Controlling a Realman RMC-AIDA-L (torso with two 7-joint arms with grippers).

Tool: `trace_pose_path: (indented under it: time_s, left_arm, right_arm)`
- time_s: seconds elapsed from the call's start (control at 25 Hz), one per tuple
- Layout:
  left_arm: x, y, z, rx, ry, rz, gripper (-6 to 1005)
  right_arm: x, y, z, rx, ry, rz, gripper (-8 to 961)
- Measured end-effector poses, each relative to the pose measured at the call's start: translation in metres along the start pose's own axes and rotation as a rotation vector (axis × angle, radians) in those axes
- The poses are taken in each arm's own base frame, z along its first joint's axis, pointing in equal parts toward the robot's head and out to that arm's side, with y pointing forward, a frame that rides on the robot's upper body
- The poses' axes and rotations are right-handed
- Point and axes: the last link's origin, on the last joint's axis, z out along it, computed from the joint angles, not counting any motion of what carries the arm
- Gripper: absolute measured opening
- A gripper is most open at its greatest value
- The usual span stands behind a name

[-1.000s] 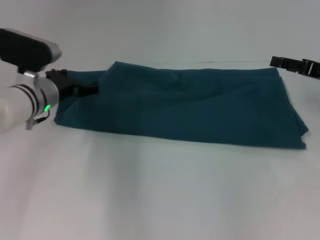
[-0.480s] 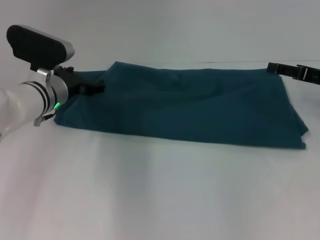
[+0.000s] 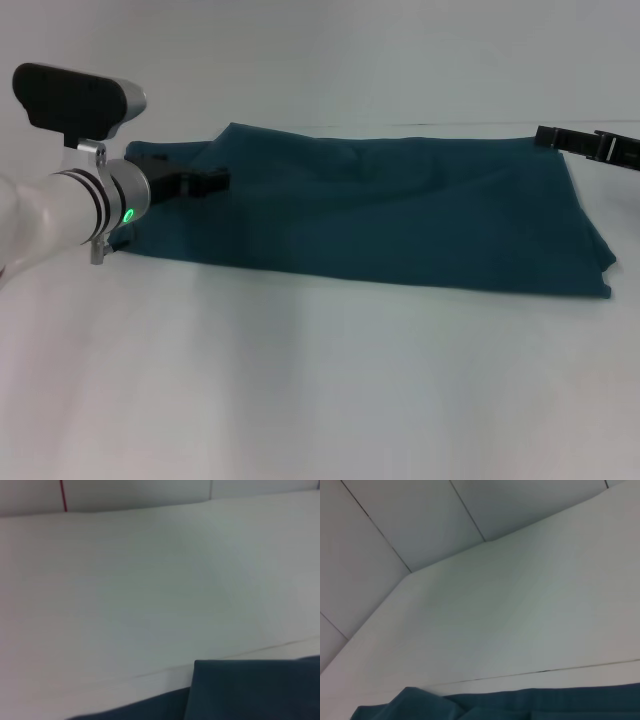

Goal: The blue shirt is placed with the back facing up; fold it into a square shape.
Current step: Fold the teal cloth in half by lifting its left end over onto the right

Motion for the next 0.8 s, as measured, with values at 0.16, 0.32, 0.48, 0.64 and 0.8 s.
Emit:
trace_pose_path:
  time_s: [0.16, 0.32, 0.48, 0.64, 0.8]
  left_arm:
    - [0.0, -0.001, 0.0, -0.002, -0.003, -0.083, 930]
    - [-0.003, -0.001, 0.0, 0.002, -0.009, -0.096, 930]
    - [-0.005, -0.001, 0.0, 0.003, -0.014, -0.094, 930]
    - [-0.007, -0.002, 0.0, 0.008, -0.018, -0.093, 927]
    - [-0.011, -0.003, 0.0, 0.011, -0.025, -0.088, 923]
  right_arm:
    - [0.0, 0.0, 0.0, -0.001, -0.001, 0.001, 786]
    - [0.001, 0.0, 0.0, -0.001, 0.001, 0.001, 786]
    - [0.002, 0.0, 0.001, -0.002, 0.002, 0.0, 787]
    - [0.002, 0.0, 0.001, -0.002, 0.001, 0.002, 787]
    - [0.003, 0.001, 0.002, -0.004, 0.003, 0.004, 787]
